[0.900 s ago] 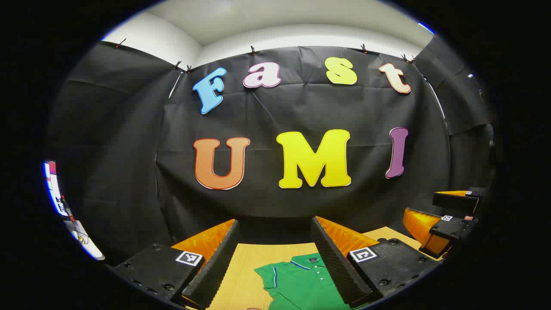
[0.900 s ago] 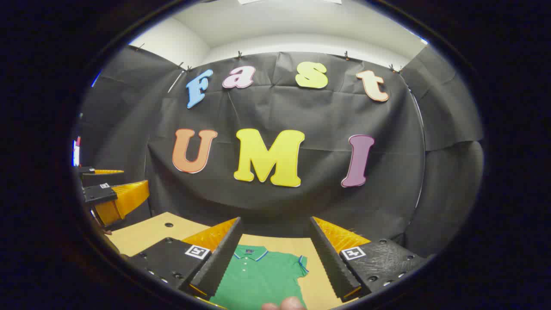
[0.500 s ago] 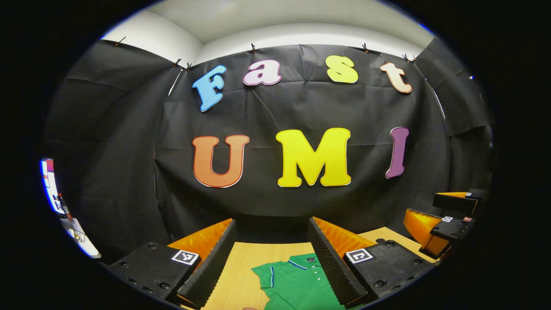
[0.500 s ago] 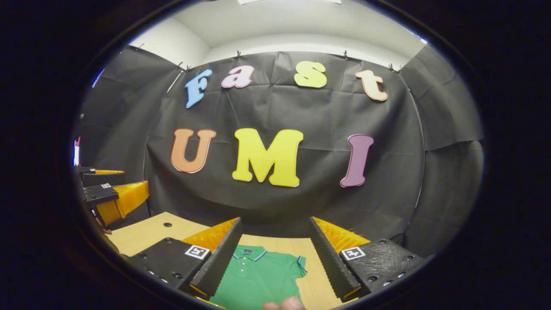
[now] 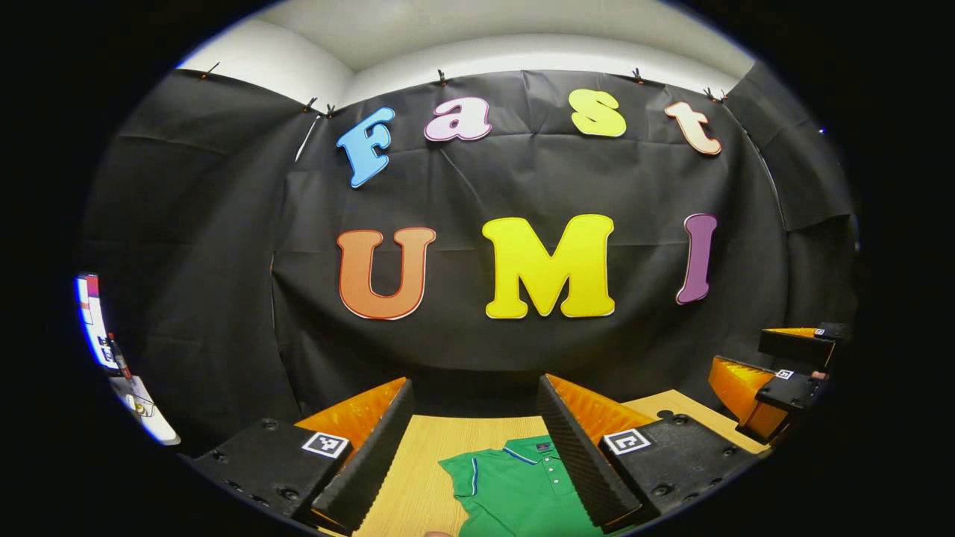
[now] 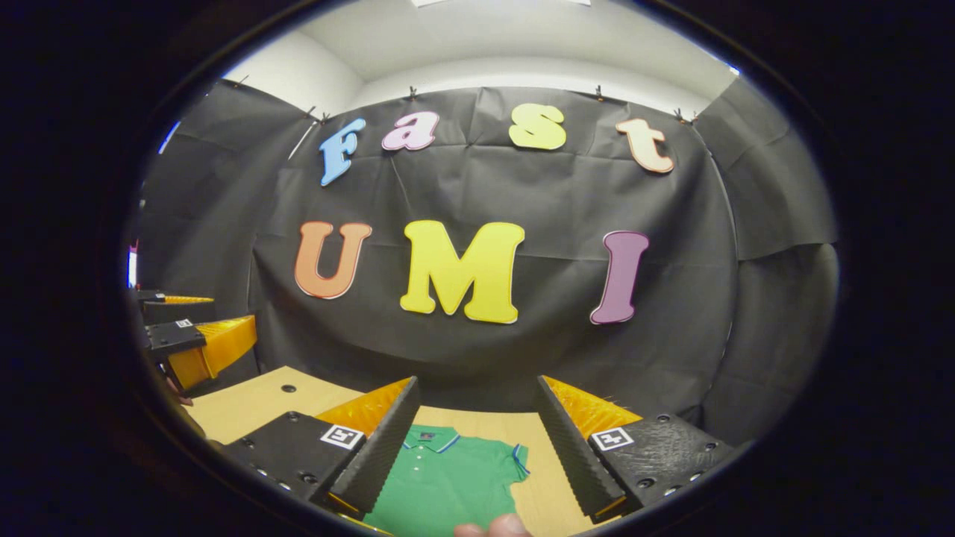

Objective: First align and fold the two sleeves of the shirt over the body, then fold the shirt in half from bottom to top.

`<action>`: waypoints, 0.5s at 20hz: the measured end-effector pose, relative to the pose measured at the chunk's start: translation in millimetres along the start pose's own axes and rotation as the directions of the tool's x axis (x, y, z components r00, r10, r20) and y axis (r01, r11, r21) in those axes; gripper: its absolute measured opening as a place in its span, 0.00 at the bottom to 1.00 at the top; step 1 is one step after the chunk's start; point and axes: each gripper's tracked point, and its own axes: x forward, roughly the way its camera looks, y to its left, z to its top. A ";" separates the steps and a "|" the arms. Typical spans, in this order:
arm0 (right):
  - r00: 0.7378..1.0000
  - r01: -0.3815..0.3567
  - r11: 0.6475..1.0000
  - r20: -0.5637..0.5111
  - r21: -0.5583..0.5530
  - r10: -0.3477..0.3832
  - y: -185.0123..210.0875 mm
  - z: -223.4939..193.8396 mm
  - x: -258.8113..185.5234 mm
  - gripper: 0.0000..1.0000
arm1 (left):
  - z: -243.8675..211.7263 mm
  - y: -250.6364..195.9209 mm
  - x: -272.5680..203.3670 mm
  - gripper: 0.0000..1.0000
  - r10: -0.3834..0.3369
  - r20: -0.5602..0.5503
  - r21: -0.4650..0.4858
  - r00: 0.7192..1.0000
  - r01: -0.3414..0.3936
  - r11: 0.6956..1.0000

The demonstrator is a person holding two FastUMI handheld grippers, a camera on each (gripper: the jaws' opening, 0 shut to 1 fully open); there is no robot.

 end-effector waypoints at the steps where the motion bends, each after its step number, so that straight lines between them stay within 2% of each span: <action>1: 1.000 -0.002 1.000 0.000 -0.001 0.002 -1.7 -0.7 2.0 0.96 | -1.1 -2.9 0.3 1.00 -0.002 0.000 -0.003 1.000 0.002 1.000; 10: 0.999 0.006 1.000 -0.052 -0.029 -0.007 -22.5 -16.8 18.8 0.95 | -4.4 -14.9 10.6 1.00 -0.008 -0.019 -0.015 1.000 0.008 1.000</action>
